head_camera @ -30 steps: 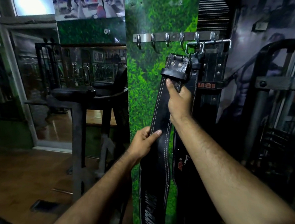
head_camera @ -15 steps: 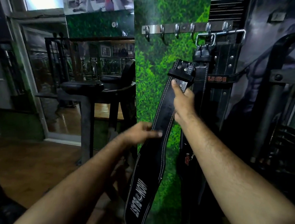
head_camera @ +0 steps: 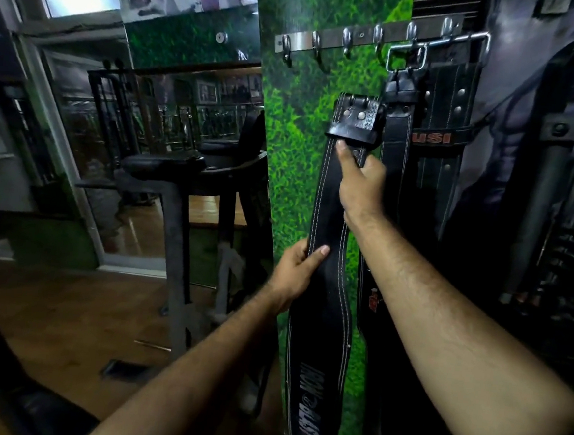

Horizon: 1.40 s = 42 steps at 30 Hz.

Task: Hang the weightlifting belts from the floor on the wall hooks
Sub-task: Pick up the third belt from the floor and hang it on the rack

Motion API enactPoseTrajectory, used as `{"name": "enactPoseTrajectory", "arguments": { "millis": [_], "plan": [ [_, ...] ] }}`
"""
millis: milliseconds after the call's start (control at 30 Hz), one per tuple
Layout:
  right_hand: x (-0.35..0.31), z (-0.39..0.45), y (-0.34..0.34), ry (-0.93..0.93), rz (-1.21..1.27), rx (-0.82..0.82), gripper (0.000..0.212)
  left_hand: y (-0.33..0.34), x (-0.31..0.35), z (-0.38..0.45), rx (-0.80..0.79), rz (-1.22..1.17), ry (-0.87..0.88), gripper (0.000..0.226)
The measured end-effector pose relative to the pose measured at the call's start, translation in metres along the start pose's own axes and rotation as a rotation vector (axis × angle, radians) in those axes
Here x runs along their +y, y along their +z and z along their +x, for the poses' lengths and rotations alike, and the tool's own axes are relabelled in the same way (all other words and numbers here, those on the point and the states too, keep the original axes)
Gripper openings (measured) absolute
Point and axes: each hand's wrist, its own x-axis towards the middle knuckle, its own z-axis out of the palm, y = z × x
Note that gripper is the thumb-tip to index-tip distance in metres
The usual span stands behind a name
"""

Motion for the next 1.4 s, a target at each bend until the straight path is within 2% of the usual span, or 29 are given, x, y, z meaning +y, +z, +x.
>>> {"name": "enactPoseTrajectory", "arguments": {
  "millis": [67,167,233,267,400,467,533,667,767,933,1033,1167,1267,1333,1400],
  "plan": [
    [0.003,-0.002,0.001,0.017,0.018,-0.022,0.031,-0.010,-0.020,-0.003,-0.055,0.027,-0.059,0.008],
    [-0.004,0.000,0.002,0.072,0.037,-0.064,0.031,-0.023,-0.030,-0.006,-0.171,0.094,-0.187,0.021],
    [-0.006,0.002,0.002,0.086,0.012,-0.104,0.029,-0.025,-0.016,-0.001,-0.197,0.132,-0.165,0.010],
    [-0.008,0.000,0.003,0.086,-0.009,-0.115,0.030,-0.024,0.000,0.005,-0.177,0.136,-0.136,0.004],
    [-0.008,-0.005,0.003,0.023,-0.106,-0.117,0.022,-0.014,0.053,0.034,0.062,0.030,0.050,0.059],
    [-0.007,-0.004,0.002,-0.078,-0.277,-0.121,0.030,-0.007,0.062,0.039,0.153,-0.101,0.057,0.070],
    [-0.007,-0.004,-0.001,-0.171,-0.471,-0.112,0.041,0.002,0.065,0.036,0.240,-0.168,0.066,0.059],
    [0.007,-0.031,-0.013,-0.273,-0.662,-0.058,0.043,0.009,0.076,0.038,0.368,-0.148,0.147,0.042],
    [0.029,-0.063,-0.020,-0.386,-0.669,-0.023,0.049,0.006,0.087,0.043,0.443,-0.153,0.162,0.039],
    [0.050,-0.085,-0.029,-0.418,-0.683,-0.064,0.050,-0.001,0.077,0.046,0.522,-0.197,0.084,0.040],
    [0.073,-0.099,-0.045,-0.342,-0.725,-0.189,0.048,-0.007,0.076,0.050,0.540,-0.229,0.043,0.047],
    [0.098,-0.113,-0.069,-0.091,-0.782,-0.343,0.053,-0.011,0.071,0.053,0.554,-0.274,-0.015,0.043],
    [0.115,-0.119,-0.086,0.152,-0.870,-0.498,0.076,-0.013,0.068,0.052,0.549,-0.277,-0.028,0.036],
    [0.108,-0.119,-0.088,0.250,-0.831,-0.532,0.061,-0.015,0.067,0.054,0.540,-0.257,-0.055,0.040],
    [0.086,-0.109,-0.075,0.231,-0.628,-0.517,0.047,-0.016,0.066,0.058,0.524,-0.234,-0.084,0.042]
  ]
}}
